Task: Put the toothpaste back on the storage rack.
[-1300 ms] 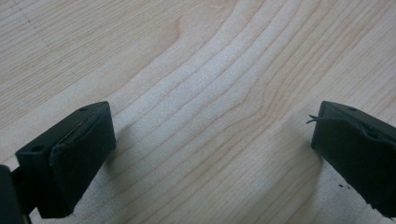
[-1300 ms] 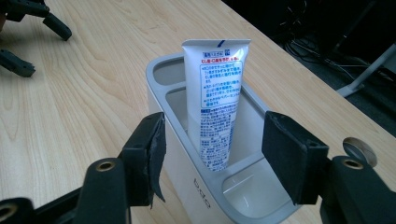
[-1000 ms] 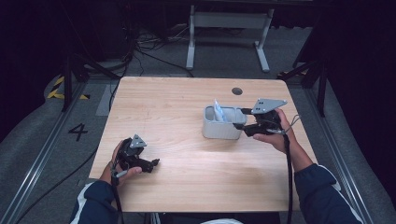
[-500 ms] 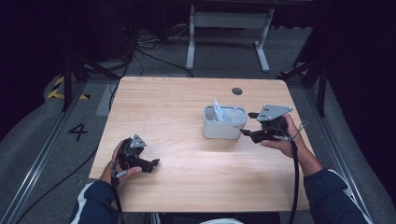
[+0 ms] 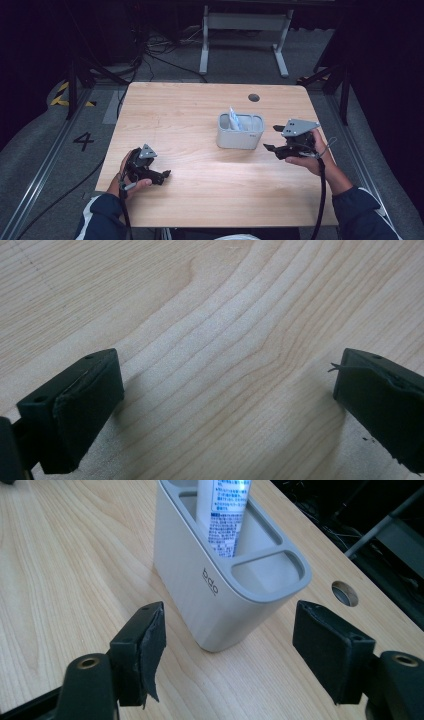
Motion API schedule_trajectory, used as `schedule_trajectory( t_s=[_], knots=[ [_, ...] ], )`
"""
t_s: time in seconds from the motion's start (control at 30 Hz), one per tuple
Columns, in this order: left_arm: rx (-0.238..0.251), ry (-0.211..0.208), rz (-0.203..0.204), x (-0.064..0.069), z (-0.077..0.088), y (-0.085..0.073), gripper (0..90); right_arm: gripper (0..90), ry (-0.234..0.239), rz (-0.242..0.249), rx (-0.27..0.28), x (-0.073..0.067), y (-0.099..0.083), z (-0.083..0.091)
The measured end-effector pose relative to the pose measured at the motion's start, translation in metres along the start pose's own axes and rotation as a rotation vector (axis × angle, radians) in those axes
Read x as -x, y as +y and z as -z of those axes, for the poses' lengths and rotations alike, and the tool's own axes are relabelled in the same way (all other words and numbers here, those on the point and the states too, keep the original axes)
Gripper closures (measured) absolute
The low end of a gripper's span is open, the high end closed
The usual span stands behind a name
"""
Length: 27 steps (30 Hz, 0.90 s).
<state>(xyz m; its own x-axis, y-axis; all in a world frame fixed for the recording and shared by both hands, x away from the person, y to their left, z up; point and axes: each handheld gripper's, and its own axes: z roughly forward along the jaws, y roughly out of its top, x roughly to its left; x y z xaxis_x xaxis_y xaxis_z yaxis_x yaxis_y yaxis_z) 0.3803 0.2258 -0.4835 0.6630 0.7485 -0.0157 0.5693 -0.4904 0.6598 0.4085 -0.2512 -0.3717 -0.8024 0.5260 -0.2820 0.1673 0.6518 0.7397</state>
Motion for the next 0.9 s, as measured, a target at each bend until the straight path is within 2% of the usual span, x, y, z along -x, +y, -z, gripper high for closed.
schedule_trajectory(
  t_s=[0.23,0.63,0.9],
  knots=[
    [0.0,0.0,0.0,0.0,0.0,0.0,0.1,30.0,-0.01,-0.024,-0.006,0.001,-0.017,0.007],
    [-0.002,0.001,0.0,0.0,0.0,0.0,0.1,28.0,-0.034,-0.07,-0.054,0.003,-0.051,0.01],
    [0.0,0.004,-0.002,0.0,0.0,0.0,0.1,27.6,-0.035,-0.093,-0.083,0.0,-0.073,0.011]
  ],
)
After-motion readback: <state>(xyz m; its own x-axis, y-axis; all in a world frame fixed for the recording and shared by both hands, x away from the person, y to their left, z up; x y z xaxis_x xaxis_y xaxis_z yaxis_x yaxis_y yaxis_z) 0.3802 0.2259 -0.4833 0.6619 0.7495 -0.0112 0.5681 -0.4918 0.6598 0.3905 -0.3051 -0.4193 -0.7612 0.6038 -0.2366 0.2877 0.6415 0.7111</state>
